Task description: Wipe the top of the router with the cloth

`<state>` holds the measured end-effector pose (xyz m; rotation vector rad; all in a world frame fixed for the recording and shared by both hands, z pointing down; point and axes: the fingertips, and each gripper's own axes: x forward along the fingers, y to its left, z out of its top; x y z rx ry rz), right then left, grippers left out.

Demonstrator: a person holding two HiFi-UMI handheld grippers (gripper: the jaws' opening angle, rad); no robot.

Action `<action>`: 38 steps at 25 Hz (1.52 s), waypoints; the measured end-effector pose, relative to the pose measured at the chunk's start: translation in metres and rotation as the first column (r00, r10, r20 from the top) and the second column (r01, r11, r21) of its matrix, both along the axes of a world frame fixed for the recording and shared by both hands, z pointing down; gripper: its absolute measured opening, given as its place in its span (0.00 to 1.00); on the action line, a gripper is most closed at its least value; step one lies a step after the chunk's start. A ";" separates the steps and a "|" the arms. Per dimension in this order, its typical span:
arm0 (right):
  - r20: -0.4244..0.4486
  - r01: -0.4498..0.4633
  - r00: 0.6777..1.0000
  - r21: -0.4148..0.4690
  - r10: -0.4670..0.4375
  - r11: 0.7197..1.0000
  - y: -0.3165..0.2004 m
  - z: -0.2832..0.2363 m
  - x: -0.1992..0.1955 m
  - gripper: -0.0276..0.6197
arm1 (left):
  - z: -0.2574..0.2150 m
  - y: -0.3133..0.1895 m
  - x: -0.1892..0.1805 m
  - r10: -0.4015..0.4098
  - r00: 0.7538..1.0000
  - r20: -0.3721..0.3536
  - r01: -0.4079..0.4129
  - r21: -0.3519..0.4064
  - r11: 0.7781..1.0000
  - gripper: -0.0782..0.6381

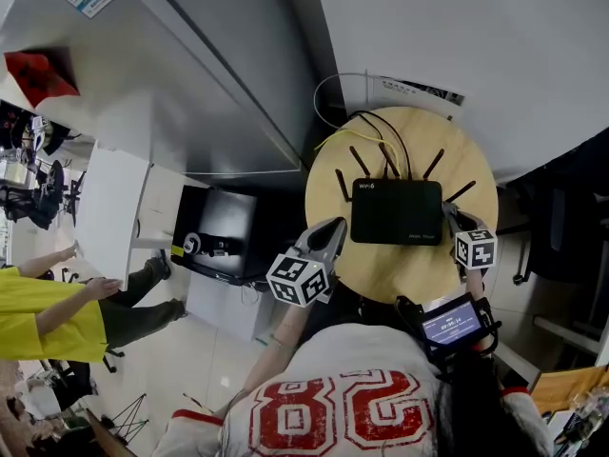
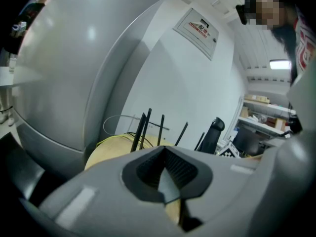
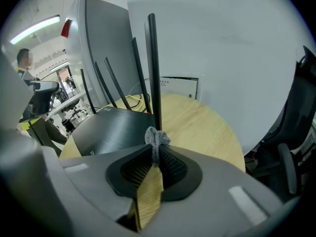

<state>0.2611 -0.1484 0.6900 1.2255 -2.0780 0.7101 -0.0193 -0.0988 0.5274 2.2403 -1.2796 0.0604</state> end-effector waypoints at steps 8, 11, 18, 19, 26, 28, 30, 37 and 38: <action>0.032 0.011 0.999 -0.024 -0.010 1.000 0.023 0.006 -0.015 0.10 | 0.001 -0.001 0.010 0.036 0.999 -0.008 -0.036 0.000 0.999 0.12; 0.044 -0.009 0.999 -0.035 0.011 0.999 0.036 0.008 -0.014 0.10 | 0.001 -0.001 0.015 0.056 0.998 -0.013 -0.056 0.001 0.998 0.12; 0.052 -0.071 0.996 -0.062 0.075 0.996 0.069 0.012 -0.013 0.10 | -0.001 0.006 0.014 0.087 0.996 -0.022 -0.087 0.004 0.996 0.12; 0.053 -0.082 0.995 -0.064 0.085 0.995 0.072 0.013 -0.013 0.10 | -0.001 0.007 0.013 0.091 0.996 -0.022 -0.091 0.005 0.996 0.12; 0.063 -0.135 0.988 -0.075 0.140 0.988 0.097 0.014 -0.019 0.10 | -0.003 0.016 0.008 0.111 0.993 -0.029 -0.110 0.015 0.994 0.12; 0.067 -0.137 0.988 -0.085 0.143 0.987 0.105 0.016 -0.023 0.10 | -0.004 0.018 0.008 0.119 0.992 -0.033 -0.119 0.019 0.993 0.12; 0.071 -0.138 0.987 -0.095 0.145 0.986 0.114 0.018 -0.027 0.10 | -0.004 0.020 0.009 0.132 0.991 -0.035 -0.131 0.021 0.991 0.12; 0.064 -0.155 0.985 -0.093 0.161 0.984 0.122 0.014 -0.030 0.10 | -0.004 0.028 0.009 0.153 0.987 -0.040 -0.152 0.026 0.988 0.12; 0.066 -0.153 0.985 -0.092 0.159 0.984 0.122 0.014 -0.032 0.10 | -0.004 0.028 0.008 0.152 0.988 -0.040 -0.151 0.027 0.988 0.12</action>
